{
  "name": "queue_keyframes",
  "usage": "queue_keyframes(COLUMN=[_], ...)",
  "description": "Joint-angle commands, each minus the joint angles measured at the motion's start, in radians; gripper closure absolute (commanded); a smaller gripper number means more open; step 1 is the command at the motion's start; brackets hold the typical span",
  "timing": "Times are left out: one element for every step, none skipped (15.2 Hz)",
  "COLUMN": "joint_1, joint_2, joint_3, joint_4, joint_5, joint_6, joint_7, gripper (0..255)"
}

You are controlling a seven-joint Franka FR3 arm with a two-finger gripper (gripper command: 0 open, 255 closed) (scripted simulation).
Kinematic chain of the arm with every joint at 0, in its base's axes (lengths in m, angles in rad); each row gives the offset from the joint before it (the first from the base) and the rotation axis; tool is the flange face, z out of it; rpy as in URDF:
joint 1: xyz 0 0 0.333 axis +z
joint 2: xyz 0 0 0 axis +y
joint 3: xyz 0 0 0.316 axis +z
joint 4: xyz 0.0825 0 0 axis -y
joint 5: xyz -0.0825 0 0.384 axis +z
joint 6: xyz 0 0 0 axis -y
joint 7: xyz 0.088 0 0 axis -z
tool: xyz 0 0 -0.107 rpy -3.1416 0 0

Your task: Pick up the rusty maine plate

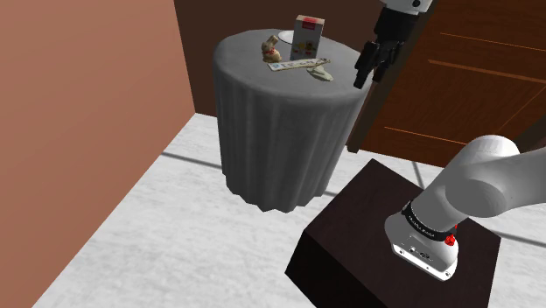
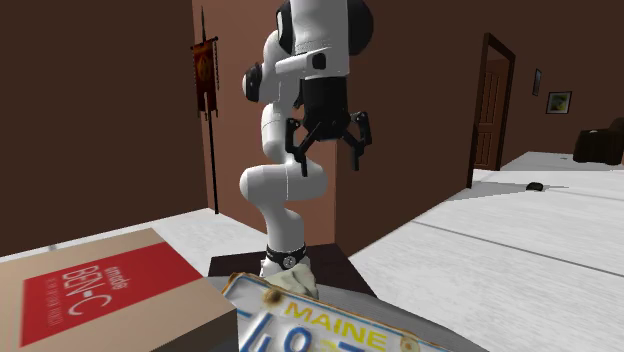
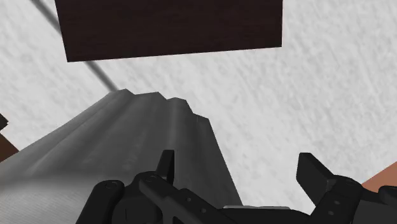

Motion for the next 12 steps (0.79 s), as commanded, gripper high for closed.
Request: queue_keyframes(joint_1=[0.000, -0.008, -0.015, -0.022, -0.028, -0.033, -0.038, -0.042, -0.046, -0.050, -0.054, -0.059], joint_2=[0.000, 0.039, 0.077, 0.115, 0.152, 0.190, 0.227, 0.264, 0.301, 0.338, 0.375, 0.412], joint_3=[0.000, -0.020, -0.040, -0.061, -0.082, -0.103, -0.124, -0.145, -0.166, -0.188, -0.209, -0.231], joint_4=[0.000, 0.026, 0.053, 0.080, 0.108, 0.135, 0.163, 0.191, 0.220, 0.249, 0.278, 0.307], joint_5=[0.000, 0.016, 0.032, 0.050, 0.069, 0.088, 0.110, 0.132, 0.155, 0.180, 0.206, 0.233], joint_6=[0.000, 0.010, 0.019, 0.027, 0.034, 0.039, 0.043, 0.046, 0.048, 0.049, 0.048, 0.046], joint_7=[0.000, 0.001, 0.001, 0.001, 0.000, -0.001, -0.003, -0.005, -0.009, -0.012, -0.016, -0.021], gripper=[0, 0, 0, 0, 0, 0, 0, 0, 0, 0, 0, 0])
